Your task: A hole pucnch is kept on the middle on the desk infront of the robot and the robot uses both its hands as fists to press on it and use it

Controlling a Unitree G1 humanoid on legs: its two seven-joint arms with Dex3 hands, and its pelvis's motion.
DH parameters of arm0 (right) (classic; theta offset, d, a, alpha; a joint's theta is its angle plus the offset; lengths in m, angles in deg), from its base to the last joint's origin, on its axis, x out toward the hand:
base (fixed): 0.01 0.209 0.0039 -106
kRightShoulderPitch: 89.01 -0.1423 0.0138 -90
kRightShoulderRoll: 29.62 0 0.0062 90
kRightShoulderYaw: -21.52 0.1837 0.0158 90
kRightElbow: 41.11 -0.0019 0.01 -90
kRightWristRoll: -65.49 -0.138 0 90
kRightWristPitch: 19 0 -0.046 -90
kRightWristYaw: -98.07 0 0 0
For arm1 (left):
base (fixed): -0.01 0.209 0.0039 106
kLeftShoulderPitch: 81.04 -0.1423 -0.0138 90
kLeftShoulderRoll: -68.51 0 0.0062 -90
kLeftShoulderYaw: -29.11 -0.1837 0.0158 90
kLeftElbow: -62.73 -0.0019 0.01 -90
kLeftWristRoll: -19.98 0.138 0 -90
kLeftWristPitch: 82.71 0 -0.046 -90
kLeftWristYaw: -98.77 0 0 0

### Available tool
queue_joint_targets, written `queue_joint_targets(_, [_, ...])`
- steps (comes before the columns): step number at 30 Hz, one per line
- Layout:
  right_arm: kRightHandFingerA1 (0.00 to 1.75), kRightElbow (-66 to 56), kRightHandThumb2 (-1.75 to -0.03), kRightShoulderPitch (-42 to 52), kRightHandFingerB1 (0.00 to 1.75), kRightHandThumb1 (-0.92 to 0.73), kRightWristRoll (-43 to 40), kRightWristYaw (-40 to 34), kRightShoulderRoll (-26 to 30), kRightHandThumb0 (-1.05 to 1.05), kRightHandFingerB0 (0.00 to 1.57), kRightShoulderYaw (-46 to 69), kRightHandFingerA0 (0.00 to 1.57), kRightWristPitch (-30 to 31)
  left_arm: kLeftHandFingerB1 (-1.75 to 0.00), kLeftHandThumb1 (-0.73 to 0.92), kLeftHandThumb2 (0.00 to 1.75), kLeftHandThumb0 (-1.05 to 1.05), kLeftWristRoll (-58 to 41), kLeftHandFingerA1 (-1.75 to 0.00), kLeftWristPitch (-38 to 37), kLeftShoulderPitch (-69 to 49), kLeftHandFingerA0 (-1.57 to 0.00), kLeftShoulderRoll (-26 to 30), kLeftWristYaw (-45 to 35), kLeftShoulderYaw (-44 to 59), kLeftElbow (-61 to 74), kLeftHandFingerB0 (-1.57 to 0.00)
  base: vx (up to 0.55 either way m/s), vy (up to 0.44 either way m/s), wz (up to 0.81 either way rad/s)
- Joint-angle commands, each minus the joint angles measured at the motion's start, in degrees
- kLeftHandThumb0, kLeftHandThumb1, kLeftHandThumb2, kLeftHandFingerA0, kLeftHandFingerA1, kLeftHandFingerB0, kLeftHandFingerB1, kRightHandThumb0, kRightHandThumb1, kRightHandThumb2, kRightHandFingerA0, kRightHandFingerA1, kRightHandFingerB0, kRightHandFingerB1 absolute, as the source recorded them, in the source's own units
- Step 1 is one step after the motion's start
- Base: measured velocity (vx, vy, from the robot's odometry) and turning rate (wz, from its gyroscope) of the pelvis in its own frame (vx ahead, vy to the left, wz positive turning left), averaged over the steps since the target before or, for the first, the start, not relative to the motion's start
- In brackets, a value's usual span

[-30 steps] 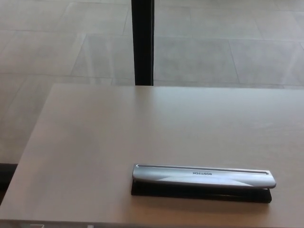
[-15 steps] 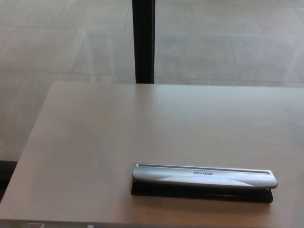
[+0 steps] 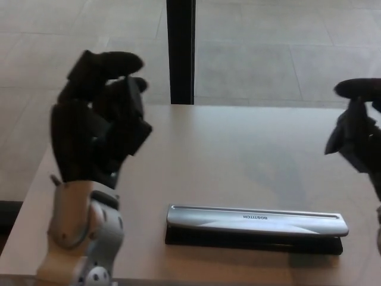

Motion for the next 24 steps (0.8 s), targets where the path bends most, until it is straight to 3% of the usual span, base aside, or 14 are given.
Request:
queue_joint_targets(1, [1.75, -3.87, -0.87, 4.27, 1.08, -0.61, 2.93, 3.12, 0.18, -0.37, 0.86, -8.54, 0.97, 7.80, -1.64, 0.87, 0.89, -0.20, 3.26, -1.75, 11.34, -4.37, -0.83, -4.09, 5.30, -8.96, 0.54, -0.49, 0.00, 0.000, 0.00])
queue_joint_targets(8, [1.71, -2.35, -0.88, 6.43, 1.10, -0.61, 4.84, 2.40, -0.30, -0.40, 0.88, -10.64, 0.97, 6.68, -1.68, 0.86, 0.90, -0.23, 3.00, -1.75, 10.42, -5.93, -0.83, -6.73, 8.20, -12.06, -2.25, -0.44, 0.00, 0.000, 0.00])
queue_joint_targets(14, [1.73, -0.28, -0.88, 8.40, 1.14, -0.61, 6.09, 2.78, -1.83, -0.40, 0.88, -10.99, 1.00, 3.97, -1.75, 0.76, 1.05, -0.30, 3.66, -1.75, 4.13, -7.58, -0.93, -7.24, 8.18, -14.01, -6.92, -0.58, 0.00, 0.000, 0.00])
queue_joint_targets(20, [1.75, 1.41, -0.88, 9.17, 1.19, -0.63, 7.22, 3.19, -2.00, -0.40, 0.86, -9.71, 1.01, 2.30, -1.75, 0.78, 1.04, -0.30, 4.12, -1.75, -0.93, -9.56, -0.94, -9.66, 10.50, -14.03, -12.52, -0.59, 0.00, 0.000, 0.00])
queue_joint_targets(22, [1.75, 3.55, -0.90, 8.51, 1.18, -0.62, 6.48, 3.41, -2.44, -0.39, 0.86, -8.44, 1.01, 1.65, -1.75, 0.86, 0.94, -0.29, 3.17, -1.75, -4.10, -10.04, -0.89, -10.79, 10.28, -12.73, -16.76, -0.55, 0.00, 0.000, 0.00])
queue_joint_targets(24, [1.75, 4.77, -0.89, 8.30, 1.18, -0.62, 6.34, 3.74, -2.68, -0.38, 0.86, -7.97, 0.99, 1.12, -1.75, 0.85, 0.95, -0.29, 2.93, -1.75, -5.47, -10.56, -0.86, -11.51, 10.96, -12.27, -18.87, -0.53, 0.00, 0.000, 0.00])
